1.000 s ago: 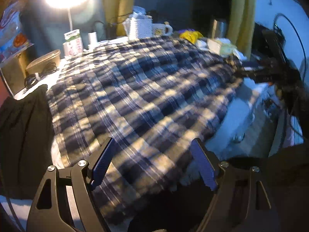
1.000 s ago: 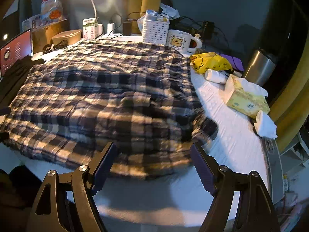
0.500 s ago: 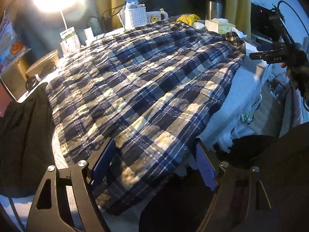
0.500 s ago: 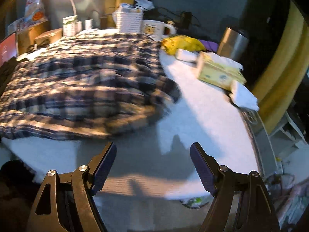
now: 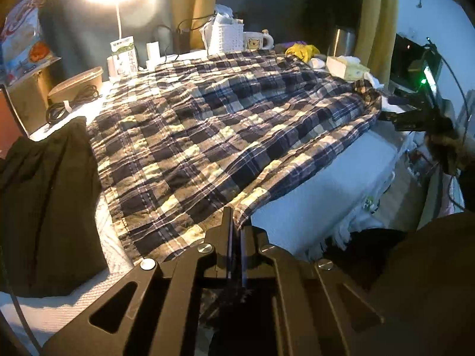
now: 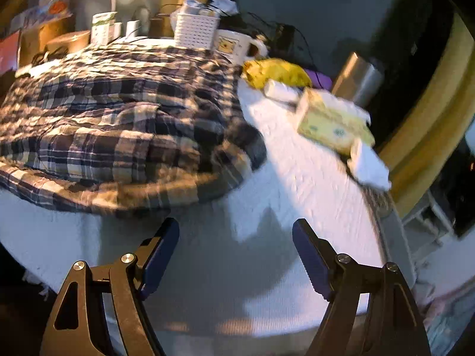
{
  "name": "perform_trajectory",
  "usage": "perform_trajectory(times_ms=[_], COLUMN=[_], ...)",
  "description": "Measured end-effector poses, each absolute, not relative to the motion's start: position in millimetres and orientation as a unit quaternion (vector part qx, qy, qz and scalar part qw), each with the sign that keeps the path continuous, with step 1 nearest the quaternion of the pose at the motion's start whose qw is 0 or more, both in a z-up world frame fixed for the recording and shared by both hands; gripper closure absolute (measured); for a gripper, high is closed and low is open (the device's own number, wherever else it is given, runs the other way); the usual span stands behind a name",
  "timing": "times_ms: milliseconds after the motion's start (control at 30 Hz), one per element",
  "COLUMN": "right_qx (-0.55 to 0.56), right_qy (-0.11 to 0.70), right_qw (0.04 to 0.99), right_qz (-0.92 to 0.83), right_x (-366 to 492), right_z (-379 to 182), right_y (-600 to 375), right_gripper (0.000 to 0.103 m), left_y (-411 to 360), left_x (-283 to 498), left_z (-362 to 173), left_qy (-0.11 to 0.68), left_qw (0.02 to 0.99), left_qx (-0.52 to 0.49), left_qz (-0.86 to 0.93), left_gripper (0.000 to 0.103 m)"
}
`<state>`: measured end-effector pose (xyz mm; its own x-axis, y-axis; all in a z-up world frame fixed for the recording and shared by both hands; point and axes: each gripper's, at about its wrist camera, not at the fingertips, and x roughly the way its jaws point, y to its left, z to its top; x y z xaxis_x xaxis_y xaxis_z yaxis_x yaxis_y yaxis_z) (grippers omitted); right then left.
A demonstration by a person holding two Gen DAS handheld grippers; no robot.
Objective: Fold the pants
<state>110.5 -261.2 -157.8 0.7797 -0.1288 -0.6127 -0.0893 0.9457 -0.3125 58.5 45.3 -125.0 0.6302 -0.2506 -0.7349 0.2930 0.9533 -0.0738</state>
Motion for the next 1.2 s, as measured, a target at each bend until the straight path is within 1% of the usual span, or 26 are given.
perform_trajectory(times_ms=[167, 367, 800, 967, 1000, 1033, 1067, 1133, 1167, 1200], right_qx=[-0.2, -0.207, -0.181, -0.182, -0.182, -0.18, -0.177, -0.167, -0.162, -0.154], right_qy=[0.311, 0.319, 0.324, 0.322, 0.322, 0.321, 0.32, 0.317, 0.317, 0.316], right_qw=[0.929, 0.925, 0.928, 0.928, 0.928, 0.928, 0.929, 0.932, 0.933, 0.934], right_qz=[0.009, 0.017, 0.041, 0.048, 0.05, 0.052, 0.054, 0.06, 0.062, 0.069], right_x=[124, 146, 157, 158, 158, 158, 158, 158, 157, 157], right_z=[-150, -150, -154, -154, -154, -155, -155, -156, -157, -158], right_y=[-248, -244, -250, -250, -250, -250, -251, -254, -255, -256], right_gripper=[0.023, 0.022, 0.022, 0.022, 0.022, 0.023, 0.023, 0.023, 0.028, 0.031], left_y=[46, 45, 42, 34, 31, 28, 25, 15, 12, 11], left_x=[59, 66, 75, 74, 73, 72, 71, 69, 70, 70], left_z=[-124, -137, -138, -137, -137, -138, -138, -140, -140, -140], left_qy=[0.403, 0.425, 0.442, 0.444, 0.443, 0.445, 0.445, 0.448, 0.447, 0.442], left_qw=[0.902, 0.894, 0.887, 0.887, 0.887, 0.885, 0.883, 0.878, 0.879, 0.882], left_qx=[0.021, 0.008, 0.004, 0.031, 0.04, 0.046, 0.049, 0.063, 0.074, 0.074], left_qz=[-0.152, -0.14, -0.132, -0.122, -0.121, -0.128, -0.138, -0.156, -0.151, -0.143], left_gripper=[0.101, 0.101, 0.1, 0.097, 0.094, 0.082, 0.074, 0.036, 0.033, 0.033])
